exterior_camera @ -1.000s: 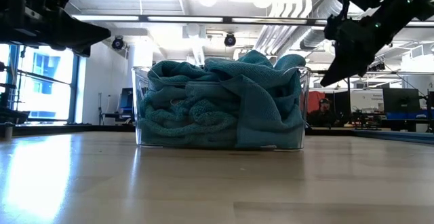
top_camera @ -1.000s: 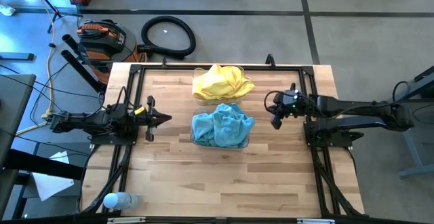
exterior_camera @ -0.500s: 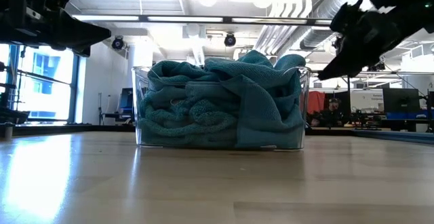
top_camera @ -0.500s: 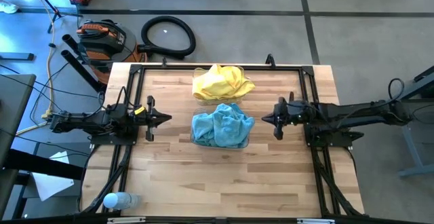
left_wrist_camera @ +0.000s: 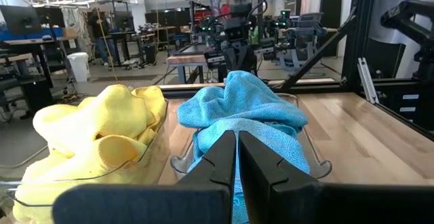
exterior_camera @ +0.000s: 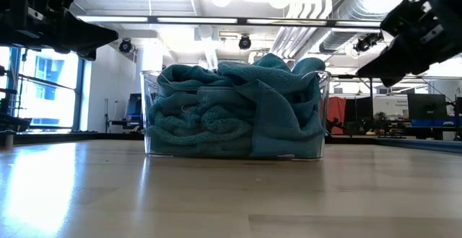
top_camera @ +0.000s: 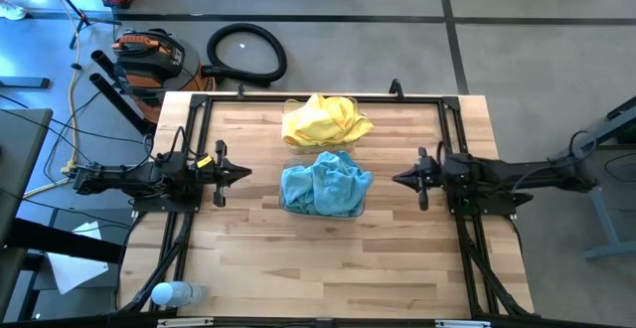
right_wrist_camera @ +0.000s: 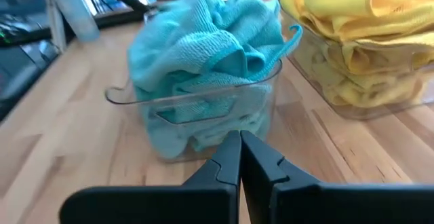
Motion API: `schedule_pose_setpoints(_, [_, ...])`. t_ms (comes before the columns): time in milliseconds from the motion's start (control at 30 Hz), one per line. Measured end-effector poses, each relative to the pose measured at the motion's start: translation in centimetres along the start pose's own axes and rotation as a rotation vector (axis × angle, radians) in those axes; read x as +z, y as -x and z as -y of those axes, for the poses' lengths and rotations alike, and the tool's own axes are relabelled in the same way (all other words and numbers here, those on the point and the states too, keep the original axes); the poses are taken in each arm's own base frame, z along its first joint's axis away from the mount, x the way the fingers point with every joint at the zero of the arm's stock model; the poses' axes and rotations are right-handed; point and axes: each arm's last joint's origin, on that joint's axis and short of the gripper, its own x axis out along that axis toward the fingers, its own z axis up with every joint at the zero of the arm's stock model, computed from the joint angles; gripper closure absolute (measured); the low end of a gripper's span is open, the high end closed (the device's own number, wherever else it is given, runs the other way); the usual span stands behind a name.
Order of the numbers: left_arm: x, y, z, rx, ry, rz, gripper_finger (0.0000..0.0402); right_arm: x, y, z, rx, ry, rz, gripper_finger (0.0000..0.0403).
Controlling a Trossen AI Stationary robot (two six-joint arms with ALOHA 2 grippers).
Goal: Sort microfiber towel by color & place in baskets
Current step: Return to Home Position
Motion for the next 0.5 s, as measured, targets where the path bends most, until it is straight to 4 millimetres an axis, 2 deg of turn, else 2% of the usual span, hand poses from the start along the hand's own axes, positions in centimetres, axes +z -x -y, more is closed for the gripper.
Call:
schedule_pose_setpoints(267, [0.0, 0.0, 0.0, 0.0, 0.0, 0.0, 0.0394, -1.2, 1.1, 0.3, 0.024, 0.011, 0.137, 0.0403])
schedule_pose_setpoints(500, [0.0, 0.0, 0.0, 0.0, 0.0, 0.0, 0.0394, -0.8, 1.9, 0.2, 0.056, 0.061, 0.227, 0.0403])
